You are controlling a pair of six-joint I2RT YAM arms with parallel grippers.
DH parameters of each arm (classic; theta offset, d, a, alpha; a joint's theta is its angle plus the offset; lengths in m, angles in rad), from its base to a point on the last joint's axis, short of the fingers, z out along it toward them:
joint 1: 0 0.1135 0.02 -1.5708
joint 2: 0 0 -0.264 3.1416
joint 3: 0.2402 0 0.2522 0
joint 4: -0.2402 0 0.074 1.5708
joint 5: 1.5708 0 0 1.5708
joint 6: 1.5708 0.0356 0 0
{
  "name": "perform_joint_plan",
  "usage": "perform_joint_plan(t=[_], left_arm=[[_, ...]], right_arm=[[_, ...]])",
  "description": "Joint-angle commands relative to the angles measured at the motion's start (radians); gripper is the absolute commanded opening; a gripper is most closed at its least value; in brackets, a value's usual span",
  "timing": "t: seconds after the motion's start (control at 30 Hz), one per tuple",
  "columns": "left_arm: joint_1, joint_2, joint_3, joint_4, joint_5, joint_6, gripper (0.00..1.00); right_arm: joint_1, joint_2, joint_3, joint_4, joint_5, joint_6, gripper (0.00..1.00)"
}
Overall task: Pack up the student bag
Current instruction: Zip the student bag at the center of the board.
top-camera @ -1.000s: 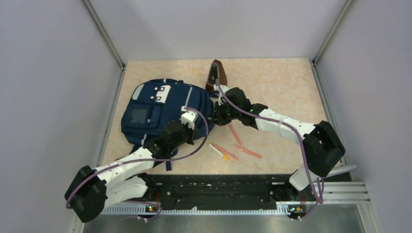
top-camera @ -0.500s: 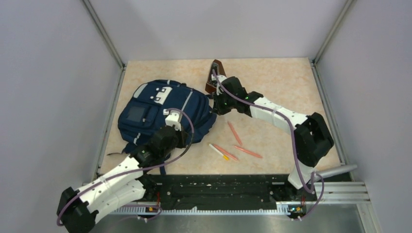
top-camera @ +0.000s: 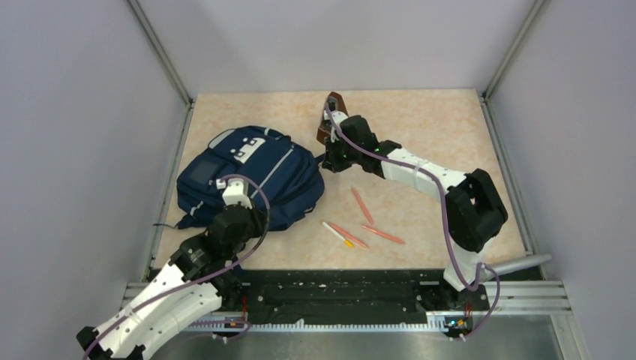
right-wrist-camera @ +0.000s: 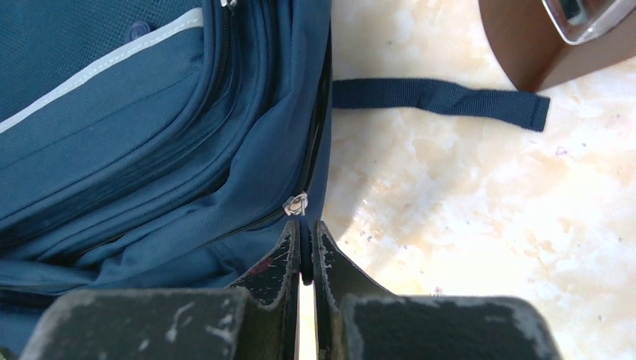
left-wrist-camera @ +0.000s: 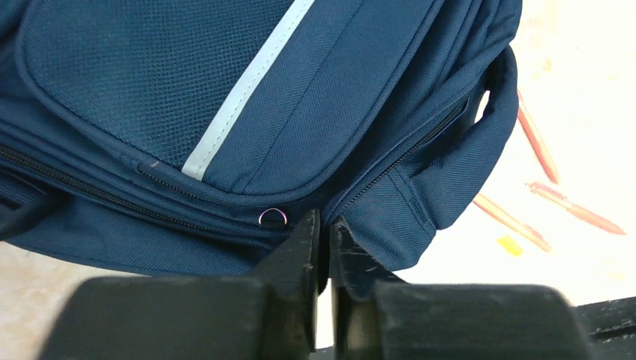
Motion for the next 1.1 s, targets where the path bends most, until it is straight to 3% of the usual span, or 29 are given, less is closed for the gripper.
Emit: perform_joint_plan(t=[0.0, 0.1, 0.17, 0.23, 0.53, 0.7, 1.07], left_arm=[[0.009, -0.065, 0.124, -0.052, -0.089, 0.009, 0.24], [0.009, -0.045, 0.164, 0.005, -0.010, 0.077, 0.58], [0.009, -0.008, 0.189, 0.058, 0.043, 0.108, 0.68], [0.009, 0.052, 0.205, 0.123, 0.097, 0.125, 0.72], [0.010, 0.461, 0.224, 0.448, 0.248, 0.128, 0.71], [0.009, 0.640, 0.270, 0.552, 0.306, 0.137, 0.67], [0.009, 0.846, 0.348, 0.547, 0.261, 0.157, 0.60]], right_arm=[[-0.047, -0.040, -0.042, 0.099, 0.026, -0.029, 0.00], [-0.019, -0.076, -0.081, 0.117, 0.007, -0.041, 0.00], [-0.001, -0.090, -0.104, 0.126, -0.007, -0.036, 0.00], [0.006, -0.100, -0.124, 0.146, -0.026, -0.019, 0.00], [0.019, -0.119, -0.157, 0.177, -0.057, 0.021, 0.00], [0.019, -0.127, -0.164, 0.172, -0.050, 0.019, 0.00], [0.019, -0.144, -0.169, 0.160, -0.042, 0.010, 0.00]])
